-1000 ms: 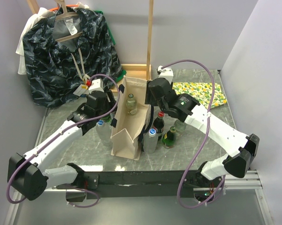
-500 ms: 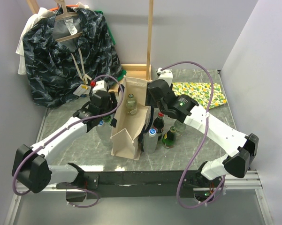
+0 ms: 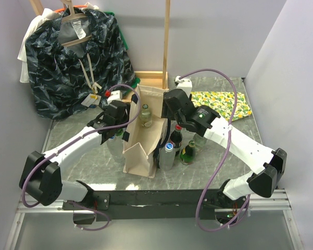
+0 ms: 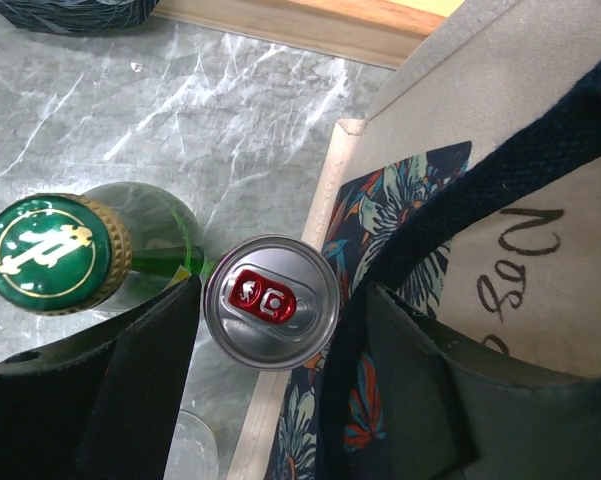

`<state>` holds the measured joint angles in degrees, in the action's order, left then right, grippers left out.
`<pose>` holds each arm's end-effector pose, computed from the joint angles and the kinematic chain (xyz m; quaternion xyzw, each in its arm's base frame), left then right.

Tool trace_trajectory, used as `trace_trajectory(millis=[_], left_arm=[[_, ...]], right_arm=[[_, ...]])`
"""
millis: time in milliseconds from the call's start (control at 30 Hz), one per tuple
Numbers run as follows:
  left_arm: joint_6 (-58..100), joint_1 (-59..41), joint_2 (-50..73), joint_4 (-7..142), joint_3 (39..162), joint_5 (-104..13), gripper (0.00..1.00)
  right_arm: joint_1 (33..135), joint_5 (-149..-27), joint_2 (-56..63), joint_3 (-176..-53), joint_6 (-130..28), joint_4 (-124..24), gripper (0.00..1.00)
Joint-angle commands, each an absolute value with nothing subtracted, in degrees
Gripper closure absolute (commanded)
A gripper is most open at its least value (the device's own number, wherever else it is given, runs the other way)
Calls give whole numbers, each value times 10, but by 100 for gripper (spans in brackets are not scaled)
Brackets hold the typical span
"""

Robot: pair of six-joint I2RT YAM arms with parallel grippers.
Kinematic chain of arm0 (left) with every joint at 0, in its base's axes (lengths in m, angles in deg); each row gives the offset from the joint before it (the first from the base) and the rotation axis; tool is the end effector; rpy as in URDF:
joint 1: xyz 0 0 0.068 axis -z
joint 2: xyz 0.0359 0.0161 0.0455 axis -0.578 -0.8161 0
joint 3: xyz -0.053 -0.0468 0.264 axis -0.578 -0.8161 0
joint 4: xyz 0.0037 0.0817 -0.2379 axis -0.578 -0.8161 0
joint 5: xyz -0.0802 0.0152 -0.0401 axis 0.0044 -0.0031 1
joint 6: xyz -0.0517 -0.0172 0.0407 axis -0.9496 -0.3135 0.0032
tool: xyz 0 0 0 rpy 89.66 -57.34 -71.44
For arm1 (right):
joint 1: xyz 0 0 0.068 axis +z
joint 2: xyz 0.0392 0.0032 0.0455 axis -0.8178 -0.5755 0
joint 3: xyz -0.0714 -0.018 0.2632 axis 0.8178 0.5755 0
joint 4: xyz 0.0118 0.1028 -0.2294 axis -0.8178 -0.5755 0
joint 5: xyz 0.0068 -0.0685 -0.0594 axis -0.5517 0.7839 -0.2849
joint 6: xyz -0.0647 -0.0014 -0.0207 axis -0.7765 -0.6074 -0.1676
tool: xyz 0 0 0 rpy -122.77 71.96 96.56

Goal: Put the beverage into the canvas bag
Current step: Pick up the drink from the center of the board.

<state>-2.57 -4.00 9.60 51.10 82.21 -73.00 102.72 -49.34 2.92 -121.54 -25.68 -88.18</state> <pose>0.2648 -0.1398 0.2582 -0.1030 0.8808 -0.1122 0.4483 0.2282 0.2109 0.3680 -0.0013 0.8718 0.0951 0.4805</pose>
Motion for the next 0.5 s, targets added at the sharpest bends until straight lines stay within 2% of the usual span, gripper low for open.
trace_trajectory(millis=[0, 467], left_arm=[[-12, -41, 87, 534, 842, -731, 28], [-10, -41, 45, 533, 860, -753, 28]], right_arm=[[1026, -491, 32, -1217, -240, -882, 34], [1027, -493, 23, -1219, -241, -884, 34]])
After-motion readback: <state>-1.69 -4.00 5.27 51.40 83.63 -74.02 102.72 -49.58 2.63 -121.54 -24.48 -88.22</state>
